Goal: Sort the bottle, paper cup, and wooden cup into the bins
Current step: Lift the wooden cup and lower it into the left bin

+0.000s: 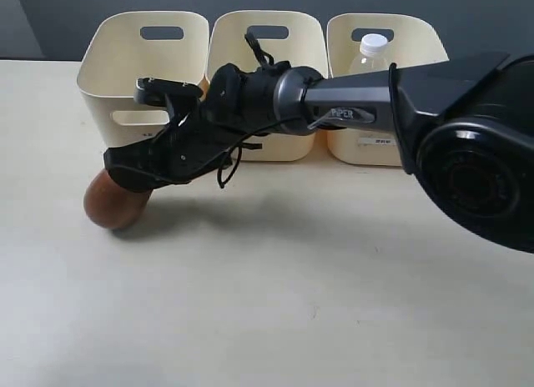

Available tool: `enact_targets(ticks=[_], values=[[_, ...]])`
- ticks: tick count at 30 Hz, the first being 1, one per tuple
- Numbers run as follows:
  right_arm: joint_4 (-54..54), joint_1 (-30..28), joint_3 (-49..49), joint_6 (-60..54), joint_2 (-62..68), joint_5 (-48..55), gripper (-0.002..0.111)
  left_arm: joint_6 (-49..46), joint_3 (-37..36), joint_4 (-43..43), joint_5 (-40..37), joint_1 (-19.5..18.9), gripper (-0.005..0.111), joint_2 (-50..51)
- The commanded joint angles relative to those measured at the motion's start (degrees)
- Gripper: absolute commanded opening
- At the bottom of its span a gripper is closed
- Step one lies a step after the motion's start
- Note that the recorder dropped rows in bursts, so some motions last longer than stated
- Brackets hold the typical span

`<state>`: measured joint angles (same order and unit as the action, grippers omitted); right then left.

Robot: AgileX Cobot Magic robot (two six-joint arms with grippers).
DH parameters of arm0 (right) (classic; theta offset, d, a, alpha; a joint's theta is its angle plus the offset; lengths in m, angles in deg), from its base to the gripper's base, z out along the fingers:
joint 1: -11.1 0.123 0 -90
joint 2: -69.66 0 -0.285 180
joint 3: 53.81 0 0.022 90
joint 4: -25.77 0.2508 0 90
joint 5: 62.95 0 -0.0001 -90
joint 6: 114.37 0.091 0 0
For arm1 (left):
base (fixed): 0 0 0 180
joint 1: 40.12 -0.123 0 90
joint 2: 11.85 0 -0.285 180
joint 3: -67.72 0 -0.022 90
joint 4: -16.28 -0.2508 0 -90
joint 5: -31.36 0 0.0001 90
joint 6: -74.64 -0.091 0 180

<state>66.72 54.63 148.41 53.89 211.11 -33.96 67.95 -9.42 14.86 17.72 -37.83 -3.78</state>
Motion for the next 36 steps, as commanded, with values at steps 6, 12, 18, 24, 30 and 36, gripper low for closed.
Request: enact_targets(ticks=[6,12,18,24,30,36], values=[[-0.43,-0.07,0.27,-0.21,-6.67,-0.06,-0.001,0.11,-0.07,0.05,-0.08,0.29,0.0,-0.28],[-2.08,-0.07,0.27,-0.21,-12.35,-5.14,-0.001,0.11,-0.07,0.05,-0.08,0.29,0.0,-0.28],[-2.18,-0.2,0.27,-0.32,-15.71,-16.69,-0.001,0.11,-0.07,0.05,-0.08,0.29,0.0,-0.28],[-3.68,-1.92,6.13,-0.17,-13.66,-15.68,-0.001,0.11,-0.07,0.05,-0.08,0.29,0.0,-0.28],[-3.56,-5.79,12.97,3.12,-9.48,-11.89,-0.001,0.11,-0.07,0.05,-0.08,0.29,0.0,-0.28],[-6.18,-7.08,15.84,5.43,-6.17,-11.14,-0.001,0.11,-0.07,0.05,-0.08,0.29,0.0,-0.28]])
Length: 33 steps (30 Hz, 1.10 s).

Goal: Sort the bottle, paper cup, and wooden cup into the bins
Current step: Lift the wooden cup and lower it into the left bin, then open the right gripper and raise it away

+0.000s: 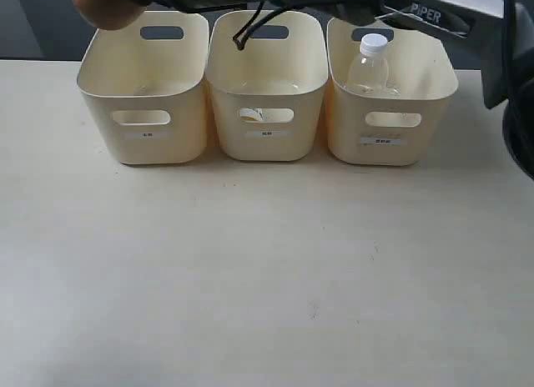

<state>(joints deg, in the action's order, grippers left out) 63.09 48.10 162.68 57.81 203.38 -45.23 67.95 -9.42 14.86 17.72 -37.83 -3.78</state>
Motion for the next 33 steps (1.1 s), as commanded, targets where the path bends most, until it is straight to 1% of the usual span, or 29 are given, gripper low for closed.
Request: enact_targets(ticks=[1,5,16,17,19,23,24,25,28,33], values=[[-3.33,-0.54,1.5,2.38,2.08,0.26,-0.001,0.11,-0.07,0.05,-0.08,0.29,0.0,-0.28],[-4.55,-0.54,1.5,4.78,4.38,0.61,-0.001,0.11,-0.07,0.05,-0.08,0.29,0.0,-0.28],[-10.3,-0.54,1.5,4.89,5.11,2.42,0.0,0.11,-0.07,0.05,-0.08,0.29,0.0,-0.28],[-10.3,-0.54,1.5,4.89,5.16,2.08,0.003,0.11,-0.07,0.05,-0.08,0.29,0.0,-0.28],[-10.3,-0.54,1.5,4.89,5.16,1.82,0.014,0.11,-0.07,0.05,-0.08,0.29,0.0,-0.28],[-10.3,-0.54,1.5,4.89,5.25,2.67,0.048,0.11,-0.07,0.05,-0.08,0.29,0.0,-0.28],[-10.03,-0.54,1.5,4.89,5.25,2.95,0.054,0.11,-0.07,0.05,-0.08,0.29,0.0,-0.28],[-9.9,-0.54,1.5,4.89,5.25,3.24,0.056,0.11,-0.07,0.05,-0.08,0.29,0.0,-0.28],[-9.9,-0.54,1.5,5.02,5.25,3.77,0.052,0.11,-0.07,0.05,-0.08,0.29,0.0,-0.28],[-9.9,-0.54,1.5,5.02,5.25,6.21,0.035,0.11,-0.07,0.05,-0.08,0.29,0.0,-0.28]])
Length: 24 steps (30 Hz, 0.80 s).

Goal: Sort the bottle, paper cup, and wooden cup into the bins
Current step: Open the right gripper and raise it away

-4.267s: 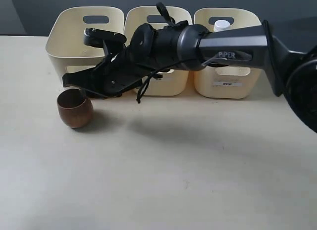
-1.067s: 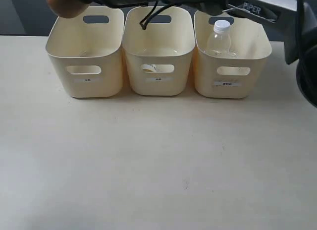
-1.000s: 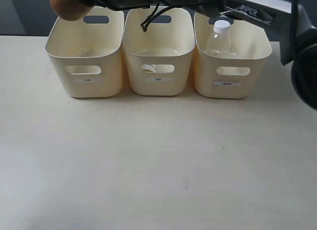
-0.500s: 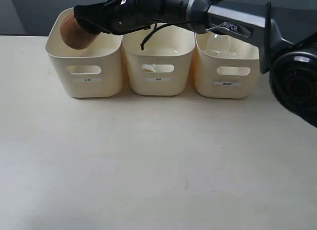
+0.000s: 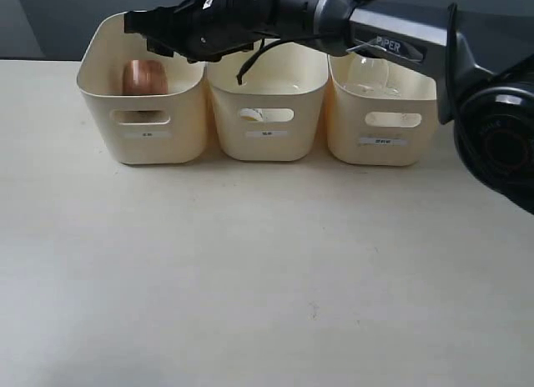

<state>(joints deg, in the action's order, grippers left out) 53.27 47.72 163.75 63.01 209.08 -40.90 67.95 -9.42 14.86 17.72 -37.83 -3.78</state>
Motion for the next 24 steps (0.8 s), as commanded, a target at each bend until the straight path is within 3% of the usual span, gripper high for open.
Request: enact_targets(ticks=[1,11,24], values=[[-0.07,-0.16,0.43,-0.18,-0.56,2.68,0.032,0.11,-0.07,0.05,-0.08,0.29,0.0,-0.28],[-0.07,-0.16,0.43,-0.18,-6.09,12.86,0.0,0.11,-0.07,0.05,-0.08,0.29,0.0,-0.28],[-13.49,-0.16,0.43,2.62,-16.8,33.31,-0.001,0.11,-0.07,0.05,-0.08,0.29,0.0,-0.28]])
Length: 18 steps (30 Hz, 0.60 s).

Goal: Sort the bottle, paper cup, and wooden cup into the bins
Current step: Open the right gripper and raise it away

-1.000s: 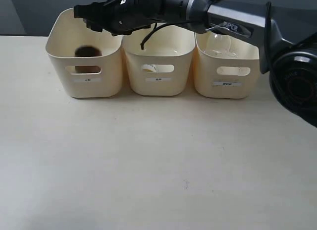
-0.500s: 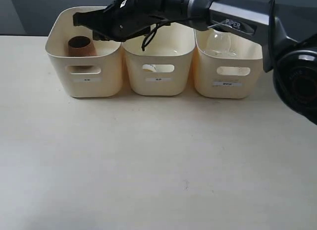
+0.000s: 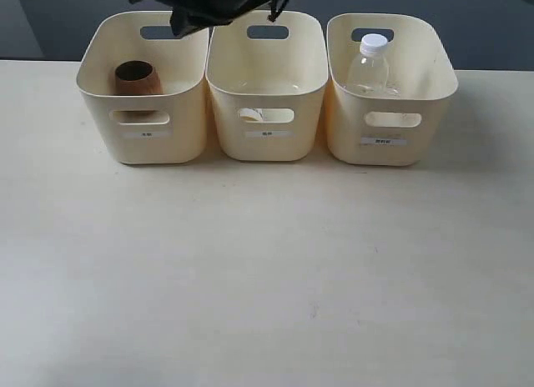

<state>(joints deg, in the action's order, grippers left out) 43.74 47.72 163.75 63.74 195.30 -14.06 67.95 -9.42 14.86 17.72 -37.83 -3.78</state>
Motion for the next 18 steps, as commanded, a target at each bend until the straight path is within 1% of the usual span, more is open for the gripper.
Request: enact_targets(ticks=[1,4,13,18], values=[[-4.56,-0.16,0.31,1.89,-3.86,7.31,-0.001,0.11,-0.07,0.05,-0.08,0.29,0.0,-0.28],[-7.56,0.08,0.31,4.29,-6.07,9.9,-0.001,0.11,-0.07,0.05,-0.08,0.29,0.0,-0.28],[-11.58,0.08,0.31,5.55,-15.12,16.01,-0.001,0.11,-0.07,0.05,-0.08,0.29,0.0,-0.28],[-14.96,0.08,0.31,7.19,-21.44,21.07,-0.001,0.11,-0.07,0.05,-0.08,0.29,0.0,-0.28]])
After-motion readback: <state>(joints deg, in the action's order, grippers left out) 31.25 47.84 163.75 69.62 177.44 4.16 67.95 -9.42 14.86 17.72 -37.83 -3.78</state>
